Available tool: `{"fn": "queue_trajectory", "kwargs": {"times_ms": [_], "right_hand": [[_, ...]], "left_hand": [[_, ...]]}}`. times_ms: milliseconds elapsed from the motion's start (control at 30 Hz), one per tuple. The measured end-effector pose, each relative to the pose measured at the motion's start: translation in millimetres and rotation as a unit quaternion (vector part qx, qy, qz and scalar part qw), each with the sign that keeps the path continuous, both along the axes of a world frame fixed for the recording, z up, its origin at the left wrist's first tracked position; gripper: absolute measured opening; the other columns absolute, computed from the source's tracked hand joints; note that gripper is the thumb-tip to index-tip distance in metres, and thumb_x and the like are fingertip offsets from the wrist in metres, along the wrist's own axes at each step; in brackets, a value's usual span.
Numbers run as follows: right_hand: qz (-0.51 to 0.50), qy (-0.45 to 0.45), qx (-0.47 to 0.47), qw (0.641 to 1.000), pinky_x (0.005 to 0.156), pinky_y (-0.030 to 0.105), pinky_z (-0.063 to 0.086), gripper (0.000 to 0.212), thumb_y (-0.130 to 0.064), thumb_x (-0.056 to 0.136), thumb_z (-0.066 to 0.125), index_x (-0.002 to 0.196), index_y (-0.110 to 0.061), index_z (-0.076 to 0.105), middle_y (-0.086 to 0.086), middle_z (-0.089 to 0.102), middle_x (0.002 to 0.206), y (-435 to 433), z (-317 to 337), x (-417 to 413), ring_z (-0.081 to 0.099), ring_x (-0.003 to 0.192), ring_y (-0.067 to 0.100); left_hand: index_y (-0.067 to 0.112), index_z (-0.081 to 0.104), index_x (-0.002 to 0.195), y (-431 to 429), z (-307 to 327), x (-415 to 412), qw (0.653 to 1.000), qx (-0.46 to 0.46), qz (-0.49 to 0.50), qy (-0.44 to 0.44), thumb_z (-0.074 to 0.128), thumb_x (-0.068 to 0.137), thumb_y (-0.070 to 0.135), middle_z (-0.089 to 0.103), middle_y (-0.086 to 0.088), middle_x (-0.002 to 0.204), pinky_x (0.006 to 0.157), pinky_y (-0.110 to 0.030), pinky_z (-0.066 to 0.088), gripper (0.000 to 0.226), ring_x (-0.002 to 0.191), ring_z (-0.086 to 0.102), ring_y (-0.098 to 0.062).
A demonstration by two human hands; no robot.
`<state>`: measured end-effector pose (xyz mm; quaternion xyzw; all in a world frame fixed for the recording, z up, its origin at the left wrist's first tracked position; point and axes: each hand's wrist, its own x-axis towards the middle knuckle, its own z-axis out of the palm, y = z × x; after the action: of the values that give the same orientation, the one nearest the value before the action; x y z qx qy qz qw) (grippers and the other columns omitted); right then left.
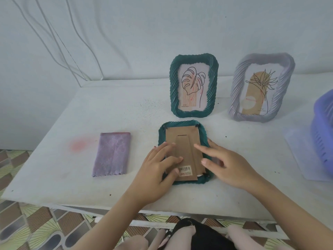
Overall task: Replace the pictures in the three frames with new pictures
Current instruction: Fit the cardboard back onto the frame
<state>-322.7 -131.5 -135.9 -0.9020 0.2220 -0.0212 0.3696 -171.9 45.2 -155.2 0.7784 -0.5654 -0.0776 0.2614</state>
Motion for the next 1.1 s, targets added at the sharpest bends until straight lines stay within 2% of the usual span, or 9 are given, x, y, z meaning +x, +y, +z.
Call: {"fn": "queue_trajectory", "kwargs": {"times_ms": [67, 233, 367, 533, 633, 733, 867, 967, 1100], "right_hand": [[-0.056, -0.083, 0.134, 0.986, 0.054, 0.008, 0.035, 0.042, -0.032, 0.093, 0.047, 0.128, -0.053, 0.039, -0.027, 0.054, 0.113, 1.6, 2.1, 2.3, 0.045, 0.054, 0.000], [-0.188, -0.205, 0.376, 0.884, 0.046, 0.021, 0.042, 0.037, -0.032, 0.088, 0.045, 0.125, -0.033, 0.043, -0.001, 0.060, 0.119, -1.2, 14.3, 11.0, 0.049, 0.054, 0.004], [-0.177, -0.262, 0.469, 0.825, 0.061, 0.028, 0.045, 0.039, -0.028, 0.097, 0.028, 0.130, -0.020, 0.047, 0.007, 0.069, 0.111, -0.2, 28.9, 13.9, 0.049, 0.064, 0.016], [-0.139, -0.245, 0.462, 0.841, 0.076, 0.032, 0.044, 0.039, -0.030, 0.098, 0.026, 0.128, -0.019, 0.048, 0.005, 0.069, 0.111, 2.3, 31.1, 23.2, 0.057, 0.086, 0.018], [-0.158, -0.222, 0.416, 0.867, 0.076, 0.029, 0.047, 0.027, -0.024, 0.096, 0.038, 0.117, -0.023, 0.055, 0.005, 0.070, 0.110, 4.9, 23.5, 26.7, 0.061, 0.089, 0.018], [-0.183, -0.191, 0.380, 0.887, 0.076, 0.029, 0.050, 0.027, -0.012, 0.095, 0.042, 0.111, -0.027, 0.056, 0.004, 0.067, 0.110, 9.2, 14.7, 27.0, 0.062, 0.089, 0.019], [-0.185, -0.185, 0.338, 0.904, 0.073, 0.024, 0.053, 0.030, -0.009, 0.094, 0.043, 0.116, -0.027, 0.053, -0.001, 0.066, 0.107, 17.3, 7.4, 25.8, 0.064, 0.084, 0.014], [-0.195, -0.193, 0.302, 0.913, 0.071, 0.018, 0.055, 0.031, -0.012, 0.094, 0.045, 0.121, -0.028, 0.049, -0.005, 0.065, 0.102, 20.6, 4.0, 26.4, 0.066, 0.081, 0.010], [-0.212, -0.221, 0.296, 0.905, 0.066, 0.018, 0.054, 0.036, -0.009, 0.092, 0.050, 0.124, -0.024, 0.047, -0.004, 0.065, 0.102, 18.5, 3.1, 26.2, 0.065, 0.073, 0.007]], "left_hand": [[0.018, 0.060, 0.111, -7.7, 8.9, -10.8, 1.000, -0.003, 0.008, 0.000, 0.037, 0.087, 0.047, 0.047, 0.003, 0.138, 0.106, -0.025, 0.029, 0.044, 0.129, 0.037, -0.013], [0.020, 0.045, 0.112, -31.0, 39.2, -32.4, 0.994, 0.034, 0.101, -0.030, 0.025, 0.080, 0.064, 0.053, 0.003, 0.111, 0.075, -0.024, 0.037, 0.059, 0.098, 0.048, -0.017], [0.016, 0.038, 0.118, -50.3, 68.5, -40.6, 0.979, 0.061, 0.178, -0.080, 0.034, 0.075, 0.074, 0.057, -0.001, 0.102, 0.065, -0.028, 0.038, 0.072, 0.090, 0.057, -0.023], [0.015, 0.040, 0.105, -56.0, 96.6, -35.8, 0.978, 0.069, 0.189, -0.053, 0.052, 0.081, 0.040, 0.038, 0.005, 0.068, 0.050, -0.027, 0.026, 0.036, 0.067, 0.047, -0.026], [0.014, 0.050, 0.112, -47.1, 107.3, -24.6, 0.974, 0.045, 0.220, 0.007, 0.045, 0.086, 0.027, 0.058, -0.006, 0.078, 0.061, -0.034, 0.039, 0.029, 0.069, 0.047, -0.029], [0.010, 0.051, 0.086, -26.5, 112.3, -4.2, 0.962, 0.015, 0.255, 0.100, 0.037, 0.088, 0.020, 0.057, -0.005, 0.072, 0.056, -0.034, 0.041, 0.017, 0.064, 0.049, -0.025], [0.008, 0.043, 0.073, -3.6, 101.8, 21.4, 0.894, -0.064, 0.286, 0.339, 0.035, 0.089, 0.006, 0.039, -0.003, 0.061, 0.045, -0.021, 0.027, 0.018, 0.052, 0.034, -0.015], [-0.001, 0.057, 0.091, 1.1, 79.5, 17.9, 0.832, -0.099, 0.246, 0.487, 0.035, 0.092, 0.003, 0.056, -0.011, 0.074, 0.050, -0.023, 0.036, 0.022, 0.061, 0.049, -0.018], [0.015, 0.060, 0.109, -6.4, 47.7, 4.5, 0.778, -0.113, 0.211, 0.581, 0.034, 0.097, 0.003, 0.072, -0.002, 0.093, 0.064, -0.029, 0.052, 0.031, 0.082, 0.066, -0.017]]}}
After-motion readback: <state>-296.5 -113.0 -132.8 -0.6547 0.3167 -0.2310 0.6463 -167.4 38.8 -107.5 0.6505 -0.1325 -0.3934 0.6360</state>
